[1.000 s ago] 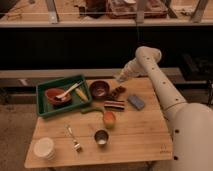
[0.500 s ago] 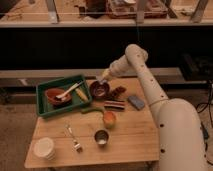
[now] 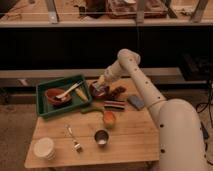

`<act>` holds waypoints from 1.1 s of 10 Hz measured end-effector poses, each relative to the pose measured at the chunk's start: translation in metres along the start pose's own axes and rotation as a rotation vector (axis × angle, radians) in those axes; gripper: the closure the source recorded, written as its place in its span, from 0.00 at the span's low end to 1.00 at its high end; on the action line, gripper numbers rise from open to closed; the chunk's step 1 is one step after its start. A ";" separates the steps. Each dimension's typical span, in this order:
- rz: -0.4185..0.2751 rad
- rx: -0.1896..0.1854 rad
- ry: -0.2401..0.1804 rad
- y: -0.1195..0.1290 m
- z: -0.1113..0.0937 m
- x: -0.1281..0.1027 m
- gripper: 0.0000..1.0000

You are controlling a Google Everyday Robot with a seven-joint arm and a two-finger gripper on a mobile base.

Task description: Place towel in purple bowl

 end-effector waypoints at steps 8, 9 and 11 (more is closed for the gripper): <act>0.046 -0.027 0.075 0.007 -0.001 0.015 0.20; 0.062 -0.004 0.088 0.006 -0.009 0.020 0.20; 0.103 0.082 0.106 0.008 -0.033 0.028 0.20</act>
